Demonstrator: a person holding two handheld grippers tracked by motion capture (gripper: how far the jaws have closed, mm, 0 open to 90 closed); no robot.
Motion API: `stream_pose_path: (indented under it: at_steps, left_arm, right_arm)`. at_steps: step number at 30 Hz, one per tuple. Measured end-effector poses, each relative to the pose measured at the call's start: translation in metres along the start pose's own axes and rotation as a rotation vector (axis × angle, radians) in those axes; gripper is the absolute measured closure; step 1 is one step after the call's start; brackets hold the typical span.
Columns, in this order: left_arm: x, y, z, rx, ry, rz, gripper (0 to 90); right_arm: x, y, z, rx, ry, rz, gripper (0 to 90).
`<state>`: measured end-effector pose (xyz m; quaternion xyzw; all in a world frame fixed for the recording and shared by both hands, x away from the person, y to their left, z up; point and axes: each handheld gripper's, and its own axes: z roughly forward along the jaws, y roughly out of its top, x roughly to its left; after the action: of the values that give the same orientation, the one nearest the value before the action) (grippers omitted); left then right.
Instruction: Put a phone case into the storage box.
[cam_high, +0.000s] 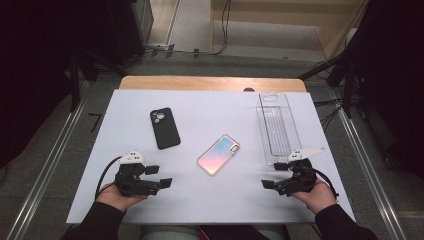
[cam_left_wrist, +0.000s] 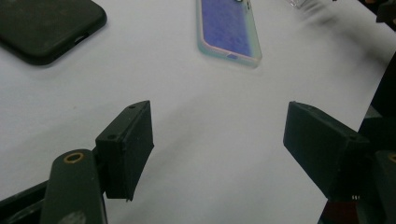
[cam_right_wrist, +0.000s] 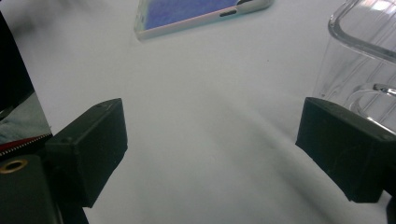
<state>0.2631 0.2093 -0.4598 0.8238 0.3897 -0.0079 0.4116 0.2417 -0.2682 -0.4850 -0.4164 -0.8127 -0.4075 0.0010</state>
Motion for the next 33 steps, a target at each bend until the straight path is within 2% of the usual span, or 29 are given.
stream_pose_path:
  at_steps: [1,2,6,9,10,11,12,13,15,17,18,20,22,23,26,27,28,29,30,33]
  left_arm:
    - [0.000,0.003,0.001,-0.001,0.000,-0.019,24.6]
    - [0.000,0.003,0.001,-0.001,0.000,-0.019,24.6]
    - [-0.001,0.008,0.005,0.006,0.004,-0.015,24.5]
    - [-0.002,0.014,0.008,0.001,0.006,0.004,24.3]
    - [-0.002,0.015,0.009,-0.002,-0.003,0.019,24.2]
    - [-0.004,0.017,0.011,0.011,-0.025,0.055,24.0]
    - [-0.004,0.017,0.011,0.011,-0.025,0.055,23.9]
    - [-0.005,0.020,0.013,0.021,-0.050,0.069,23.9]
    - [-0.007,0.022,0.016,0.026,-0.062,0.071,23.9]
    - [-0.007,0.024,0.018,0.030,-0.075,0.073,19.6]
    - [-0.009,0.026,0.021,0.025,-0.122,0.076,17.3]
    - [-0.013,0.028,0.024,0.007,-0.110,0.092,11.0]
    - [-0.014,0.031,0.027,0.007,-0.103,0.087,0.0]
    - [-0.014,0.032,0.028,0.002,-0.098,0.084,0.0]
    - [-0.015,0.036,0.030,0.029,-0.095,0.092,0.3]
    - [-0.015,0.036,0.030,0.029,-0.095,0.092,4.5]
    - [-0.015,0.037,0.030,0.037,-0.084,0.091,4.5]
    - [-0.014,0.041,0.031,0.041,-0.054,0.069,12.0]
    - [-0.014,0.041,0.031,0.041,-0.054,0.069,14.0]
    - [-0.013,0.047,0.032,0.034,-0.050,0.050,13.9]
  right_arm:
    - [0.000,-0.001,0.000,-0.004,-0.001,0.003,7.0]
    - [0.000,-0.001,0.000,-0.004,-0.001,0.003,7.0]
    - [0.000,-0.001,-0.001,-0.013,-0.005,0.005,7.0]
    - [0.000,-0.002,-0.001,-0.019,-0.002,0.008,7.0]
    - [0.000,-0.002,-0.001,-0.015,-0.002,0.012,7.0]
    - [0.000,-0.003,0.000,-0.012,-0.002,0.011,7.0]
    - [0.000,-0.003,0.000,-0.012,-0.002,0.011,7.0]
    - [0.000,-0.003,-0.001,-0.013,-0.002,0.012,7.0]
    - [0.000,-0.003,-0.001,-0.017,-0.004,0.015,7.0]
    - [0.000,-0.003,-0.001,-0.019,-0.005,0.017,7.0]
    - [0.000,-0.003,-0.002,-0.020,-0.005,0.016,7.0]
    - [0.000,-0.003,-0.002,-0.024,-0.011,0.017,7.0]
    - [0.001,-0.003,-0.002,-0.024,-0.010,0.019,7.0]
    - [0.001,-0.003,-0.002,-0.024,-0.008,0.019,7.0]
    - [0.001,-0.003,-0.002,-0.016,-0.006,0.010,7.0]
    - [0.001,-0.003,-0.001,-0.016,-0.004,0.011,7.0]
    - [0.001,-0.003,-0.001,-0.016,-0.004,0.011,7.0]
    - [0.002,-0.003,-0.002,-0.012,-0.004,0.010,7.0]
    - [0.002,-0.003,-0.002,-0.012,-0.004,0.011,7.0]
    - [0.002,-0.004,-0.002,-0.026,-0.005,0.019,7.0]
